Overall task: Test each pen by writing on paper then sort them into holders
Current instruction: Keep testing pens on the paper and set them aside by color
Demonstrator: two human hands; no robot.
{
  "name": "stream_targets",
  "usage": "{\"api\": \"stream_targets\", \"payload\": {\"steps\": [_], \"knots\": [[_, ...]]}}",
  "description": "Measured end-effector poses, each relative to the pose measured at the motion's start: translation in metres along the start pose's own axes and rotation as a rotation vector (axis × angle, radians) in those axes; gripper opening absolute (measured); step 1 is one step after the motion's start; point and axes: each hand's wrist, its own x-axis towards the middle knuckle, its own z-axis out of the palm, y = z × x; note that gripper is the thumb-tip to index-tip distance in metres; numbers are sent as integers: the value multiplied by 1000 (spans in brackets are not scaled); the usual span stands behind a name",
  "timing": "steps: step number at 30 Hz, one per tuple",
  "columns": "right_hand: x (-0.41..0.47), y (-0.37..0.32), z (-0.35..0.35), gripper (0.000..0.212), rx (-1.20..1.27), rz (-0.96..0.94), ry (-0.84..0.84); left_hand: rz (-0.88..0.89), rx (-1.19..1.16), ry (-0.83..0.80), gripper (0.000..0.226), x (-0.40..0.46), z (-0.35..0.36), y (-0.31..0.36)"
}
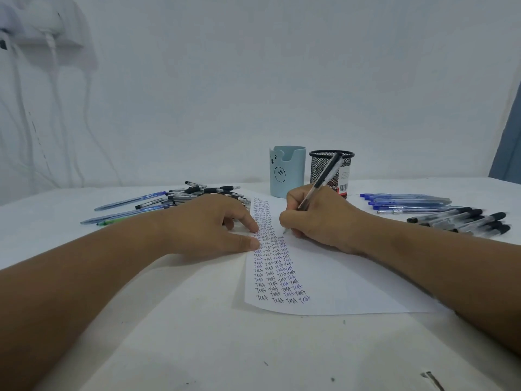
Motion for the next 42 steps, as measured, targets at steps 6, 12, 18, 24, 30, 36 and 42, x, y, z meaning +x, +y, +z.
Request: {"api": "stream_targets", "payload": {"steps": [6,12,18,24,30,36,42], "knots": [[5,-4,-12,61,141,4,181,4,8,4,45,0,0,0],[10,8,-28,40,23,-151,225,3,-6,16,46,0,1,-3],[5,7,-32,31,-388,-207,233,5,-7,27,25,1,2,-4],[4,11,-34,23,-448,-196,81,6,-63,74,11,1,5,-3],[7,7,-75,10,-540,-123,28,77,-55,317,12,8,15,1],[-9,15,-154,27,-688,154,-92,89,-65,287,16,4,19,1],[-23,32,-194,25,-812,447,-124,65,-73,351,22,2,26,-3]]}}
